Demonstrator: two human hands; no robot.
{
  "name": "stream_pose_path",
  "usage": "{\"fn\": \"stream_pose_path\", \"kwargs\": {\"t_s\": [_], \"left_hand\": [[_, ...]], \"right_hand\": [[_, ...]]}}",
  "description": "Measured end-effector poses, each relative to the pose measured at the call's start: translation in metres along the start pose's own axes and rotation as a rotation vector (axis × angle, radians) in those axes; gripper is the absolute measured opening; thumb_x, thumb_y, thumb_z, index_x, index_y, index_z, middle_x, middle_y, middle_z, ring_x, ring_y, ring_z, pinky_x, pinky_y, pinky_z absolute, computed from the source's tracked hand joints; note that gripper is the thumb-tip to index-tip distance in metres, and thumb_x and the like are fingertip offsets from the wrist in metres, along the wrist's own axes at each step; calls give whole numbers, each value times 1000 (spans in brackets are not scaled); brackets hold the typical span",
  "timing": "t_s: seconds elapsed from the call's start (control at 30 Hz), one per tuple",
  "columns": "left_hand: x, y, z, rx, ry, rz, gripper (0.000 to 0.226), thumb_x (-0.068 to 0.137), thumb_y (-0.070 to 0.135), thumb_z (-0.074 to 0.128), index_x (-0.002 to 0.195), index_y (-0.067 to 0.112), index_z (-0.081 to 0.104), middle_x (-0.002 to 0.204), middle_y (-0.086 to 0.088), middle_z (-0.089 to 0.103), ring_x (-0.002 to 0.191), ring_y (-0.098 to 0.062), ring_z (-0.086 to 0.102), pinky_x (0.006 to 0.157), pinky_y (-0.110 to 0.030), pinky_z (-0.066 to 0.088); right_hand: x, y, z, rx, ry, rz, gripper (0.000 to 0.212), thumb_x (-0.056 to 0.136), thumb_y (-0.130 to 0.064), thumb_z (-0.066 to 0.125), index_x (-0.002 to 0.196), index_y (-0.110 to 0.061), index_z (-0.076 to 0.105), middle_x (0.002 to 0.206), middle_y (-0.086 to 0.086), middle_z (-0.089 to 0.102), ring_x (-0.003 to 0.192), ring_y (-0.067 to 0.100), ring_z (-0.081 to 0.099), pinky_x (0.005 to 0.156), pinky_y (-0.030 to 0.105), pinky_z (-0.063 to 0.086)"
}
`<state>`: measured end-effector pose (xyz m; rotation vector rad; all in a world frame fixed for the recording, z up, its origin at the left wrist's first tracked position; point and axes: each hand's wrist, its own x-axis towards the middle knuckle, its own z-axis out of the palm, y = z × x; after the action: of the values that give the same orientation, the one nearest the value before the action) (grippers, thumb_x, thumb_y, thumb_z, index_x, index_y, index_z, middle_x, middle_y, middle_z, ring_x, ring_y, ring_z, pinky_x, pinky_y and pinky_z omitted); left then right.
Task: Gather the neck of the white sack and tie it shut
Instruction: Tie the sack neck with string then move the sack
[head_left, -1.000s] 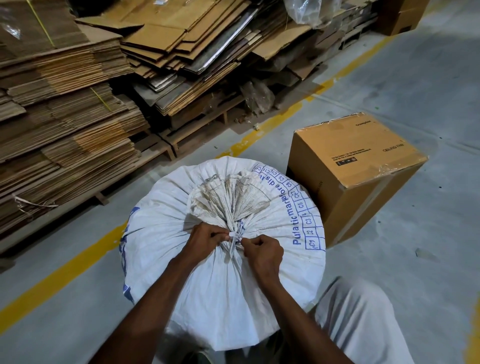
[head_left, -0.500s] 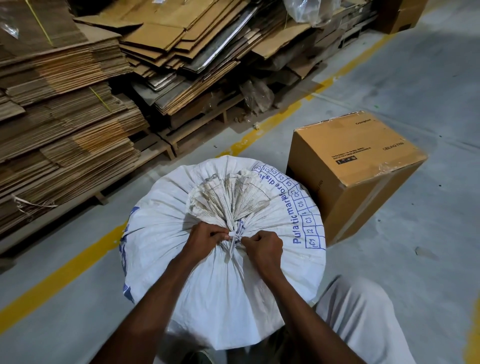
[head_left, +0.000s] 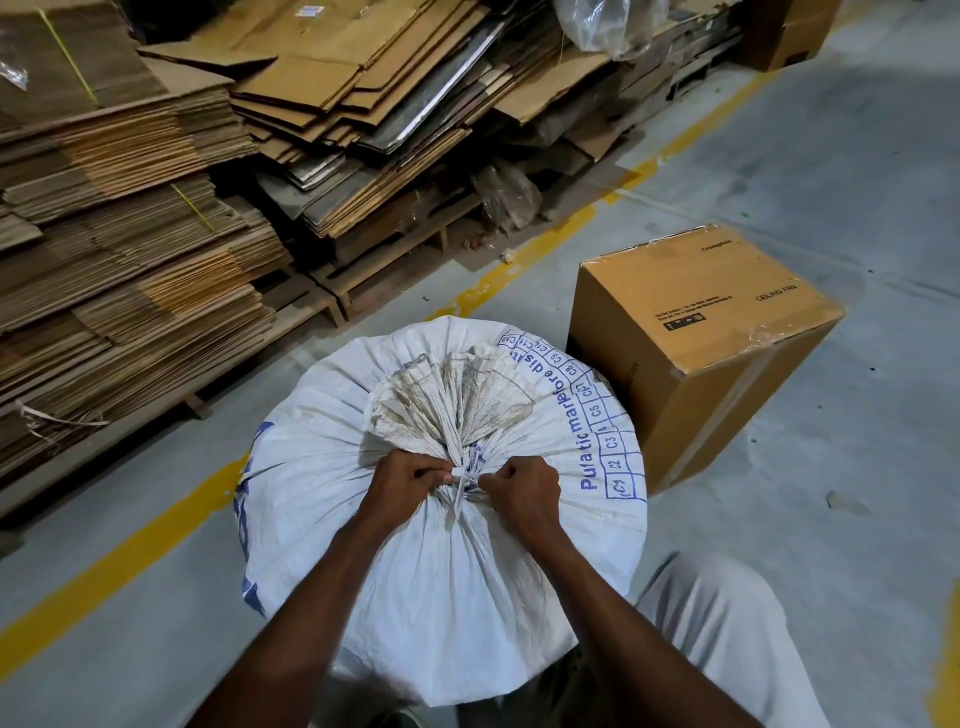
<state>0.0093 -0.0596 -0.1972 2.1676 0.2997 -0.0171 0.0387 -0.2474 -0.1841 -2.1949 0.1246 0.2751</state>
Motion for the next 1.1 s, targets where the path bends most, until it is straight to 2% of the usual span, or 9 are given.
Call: {"fn": "stream_pose_path", "kwargs": {"t_s": [0.13, 0.3, 0.5, 0.6, 0.67, 0.77, 0.87, 1.0, 1.1], "left_hand": [[-1, 0, -3, -35, -11, -17, 13, 77, 11, 83, 89, 16, 83, 82, 6, 79, 77, -5, 72, 76, -25, 57], [0, 1, -3, -69, -3, -45, 20, 67, 21, 88, 86, 20, 81, 80, -3, 79, 77, -21, 75, 76, -38, 60], [1, 8, 9, -42, 20, -49, 23, 80, -6, 77, 103, -6, 75, 93, -8, 74, 64, 13, 66, 60, -5, 49], [0, 6, 9, -82, 38, -72, 24, 81, -10, 74, 105, -8, 73, 93, -9, 73, 61, 14, 65, 60, -4, 49], [-1, 3, 7, -95, 49, -75, 23, 82, -11, 73, 105, -8, 74, 93, -6, 73, 64, 13, 66, 62, -4, 50], [-3, -1, 4, -104, 47, -95, 25, 81, -9, 74, 106, -4, 75, 86, 7, 75, 70, 11, 68, 66, -7, 52], [-4, -1, 4, -112, 32, -111, 24, 83, -11, 70, 106, -3, 75, 76, 21, 73, 72, 8, 69, 67, -9, 53], [-6, 2, 4, -112, 55, -95, 24, 84, -12, 68, 104, -3, 76, 90, -5, 76, 73, 12, 68, 66, -6, 51], [-5, 0, 5, -113, 61, -82, 24, 84, -12, 68, 105, -3, 76, 94, -10, 75, 73, 12, 68, 67, -6, 51]], "right_hand": [[10, 0, -1, -40, -128, -152, 29, 67, -30, 80, 61, -5, 67, 60, 12, 69, 56, 14, 57, 57, 34, 48], [17, -3, -6, -58, -215, -225, 8, 73, -25, 79, 67, -20, 76, 65, 6, 75, 61, 9, 64, 67, 29, 51], [12, -3, -1, -8, -24, -135, 12, 72, -17, 72, 63, -9, 73, 61, 4, 72, 63, 16, 65, 60, 30, 44], [3, 0, 4, 28, 6, -126, 15, 72, -17, 72, 59, -12, 68, 55, 1, 65, 58, 12, 60, 55, 28, 38], [1, 2, 8, 27, -17, -152, 17, 71, -19, 72, 59, -7, 66, 55, 5, 65, 57, 17, 61, 56, 31, 44], [3, 2, 8, 21, -70, -205, 20, 69, -25, 73, 65, -6, 73, 60, 8, 69, 64, 23, 67, 59, 36, 47], [4, 1, 6, 17, -95, -245, 17, 71, -24, 77, 65, -8, 74, 57, 1, 65, 59, 15, 60, 57, 32, 40], [5, 1, 7, 11, -118, -249, 18, 70, -24, 82, 65, -9, 73, 56, -1, 66, 58, 13, 62, 58, 31, 45], [7, 3, 8, -12, -128, -253, 19, 70, -25, 81, 65, -9, 73, 60, 4, 72, 62, 18, 69, 61, 35, 51]]}}
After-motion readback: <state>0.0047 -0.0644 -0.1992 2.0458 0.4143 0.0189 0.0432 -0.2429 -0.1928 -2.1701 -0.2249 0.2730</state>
